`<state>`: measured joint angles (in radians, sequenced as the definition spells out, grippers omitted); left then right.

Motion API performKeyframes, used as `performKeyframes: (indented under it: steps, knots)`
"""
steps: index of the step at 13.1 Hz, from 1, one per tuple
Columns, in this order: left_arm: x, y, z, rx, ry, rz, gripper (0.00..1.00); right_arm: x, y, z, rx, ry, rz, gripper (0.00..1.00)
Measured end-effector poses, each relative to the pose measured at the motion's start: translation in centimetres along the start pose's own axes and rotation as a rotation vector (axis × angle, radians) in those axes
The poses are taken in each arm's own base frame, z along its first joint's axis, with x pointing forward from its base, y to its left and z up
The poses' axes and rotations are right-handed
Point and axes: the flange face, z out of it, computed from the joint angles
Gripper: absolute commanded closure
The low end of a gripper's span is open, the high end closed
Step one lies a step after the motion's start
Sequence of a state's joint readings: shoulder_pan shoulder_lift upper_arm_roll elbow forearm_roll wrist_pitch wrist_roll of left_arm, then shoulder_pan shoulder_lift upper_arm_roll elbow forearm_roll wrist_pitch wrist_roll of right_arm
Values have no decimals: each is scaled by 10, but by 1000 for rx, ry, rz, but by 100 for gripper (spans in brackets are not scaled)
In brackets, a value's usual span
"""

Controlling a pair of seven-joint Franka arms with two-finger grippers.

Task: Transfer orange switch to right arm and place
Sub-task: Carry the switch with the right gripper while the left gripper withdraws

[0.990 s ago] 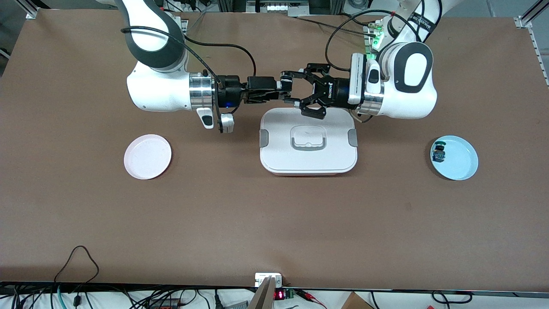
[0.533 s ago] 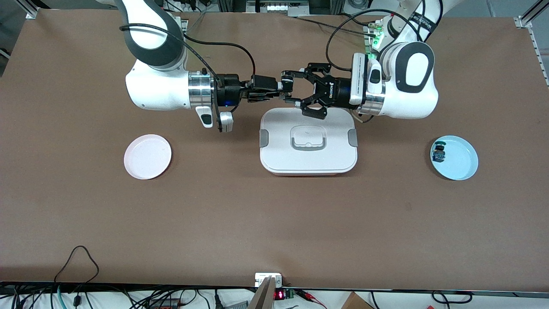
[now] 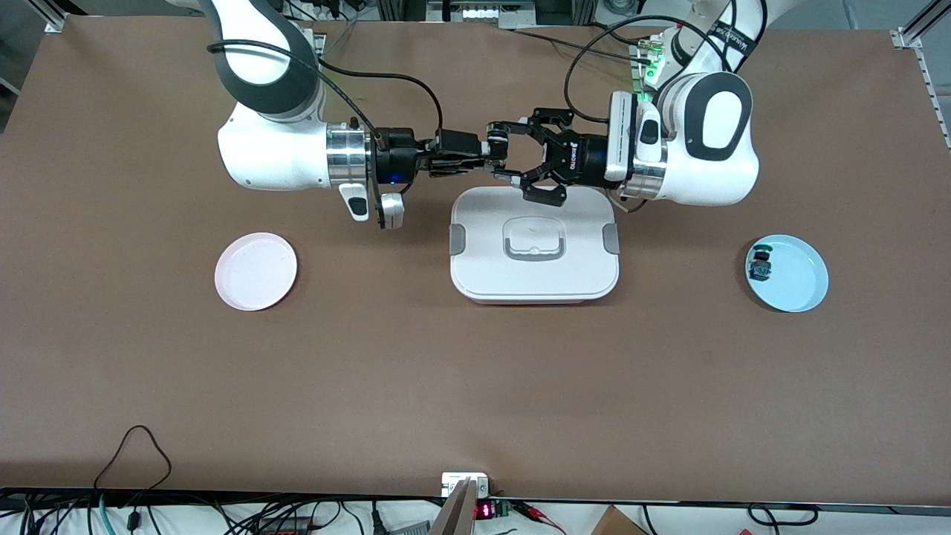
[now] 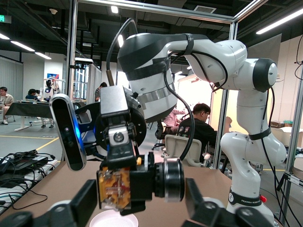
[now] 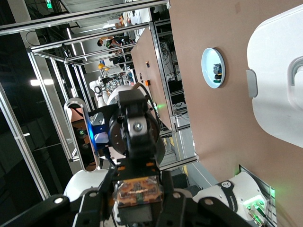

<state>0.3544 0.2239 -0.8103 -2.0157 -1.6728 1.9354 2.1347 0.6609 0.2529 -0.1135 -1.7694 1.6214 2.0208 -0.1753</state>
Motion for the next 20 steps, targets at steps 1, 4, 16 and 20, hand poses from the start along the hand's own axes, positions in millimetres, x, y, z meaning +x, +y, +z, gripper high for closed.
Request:
performKeyframes:
  steps: [1, 4, 16, 20]
  knots:
    - [-1, -3, -8, 5, 8, -4, 0, -1, -2, 0, 2, 0, -3, 94]
    - [-10, -14, -70, -64, 68, -16, 0, -2, -4, -1, 4, 0, -6, 97]
    - [-50, 36, -352, -350, -383, -340, 0, 22, 10, -83, 19, 95, -27, 100]
    - [9, 17, -402, -290, -740, -488, 0, 34, 24, -127, -79, 109, -56, 100]
